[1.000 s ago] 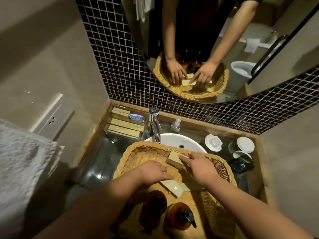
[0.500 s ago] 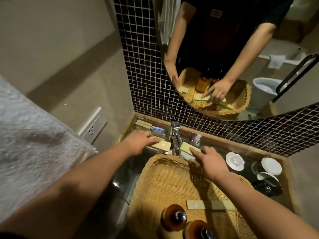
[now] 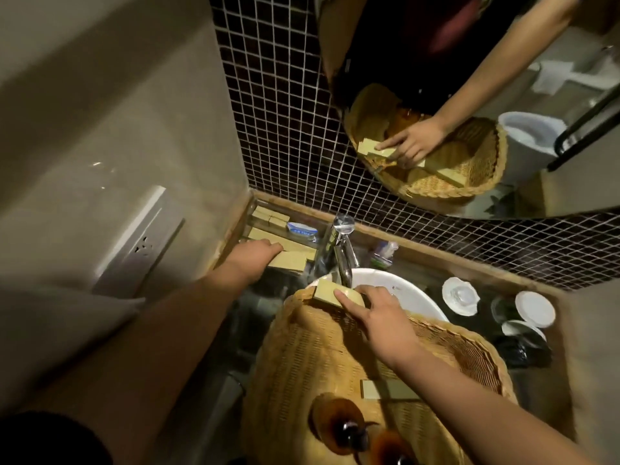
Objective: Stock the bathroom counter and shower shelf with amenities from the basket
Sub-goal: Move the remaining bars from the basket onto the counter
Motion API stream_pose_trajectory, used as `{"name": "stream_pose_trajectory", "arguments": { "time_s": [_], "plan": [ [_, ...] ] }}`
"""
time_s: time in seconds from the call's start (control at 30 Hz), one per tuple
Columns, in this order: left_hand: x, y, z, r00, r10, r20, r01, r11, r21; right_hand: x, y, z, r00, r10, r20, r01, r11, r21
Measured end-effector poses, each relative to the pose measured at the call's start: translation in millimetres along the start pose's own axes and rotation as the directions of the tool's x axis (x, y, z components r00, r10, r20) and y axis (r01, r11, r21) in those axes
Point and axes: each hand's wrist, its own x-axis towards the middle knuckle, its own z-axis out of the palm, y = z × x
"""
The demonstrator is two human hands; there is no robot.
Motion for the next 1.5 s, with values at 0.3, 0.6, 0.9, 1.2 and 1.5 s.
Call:
{"name": "stream_pose_trajectory", "arguments": {
  "time_s": [0.3,0.6,0.9,1.2,1.5],
  "plan": [
    [43.7,-9.5,-0.1,0.998,0.065,0.028,-0.066,0.995,0.070,10.8,-4.7,12.8,0.996,0.036,-0.085,-0.030,0.997,0.074],
    [53.5,-24.4,2.7,0.991,0.124,0.047,-0.125,0.992,0.024,34.9,-9.7,16.5,0.972,0.089,-0.218,-0.056,0.987,0.152],
    [43.6,-33.8,41.8,0.988,0.140,0.065,-0.148,0.981,0.127,39.1,-15.7,18.6,0.977,0.063,-0.204,-0.035,0.990,0.137],
    [31.4,-26.0,68.4,0.993,0.078,0.088,-0.091,0.984,0.154,35.7,-9.0,25.1,0.965,0.078,-0.249,-0.049,0.991,0.122],
    [-4.0,-10.3,85.8,1.000,-0.006,-0.004,0.006,1.000,0.000,36.9,-18.9,9.1,0.966,0.056,-0.251,-0.001,0.977,0.212]
  ]
}}
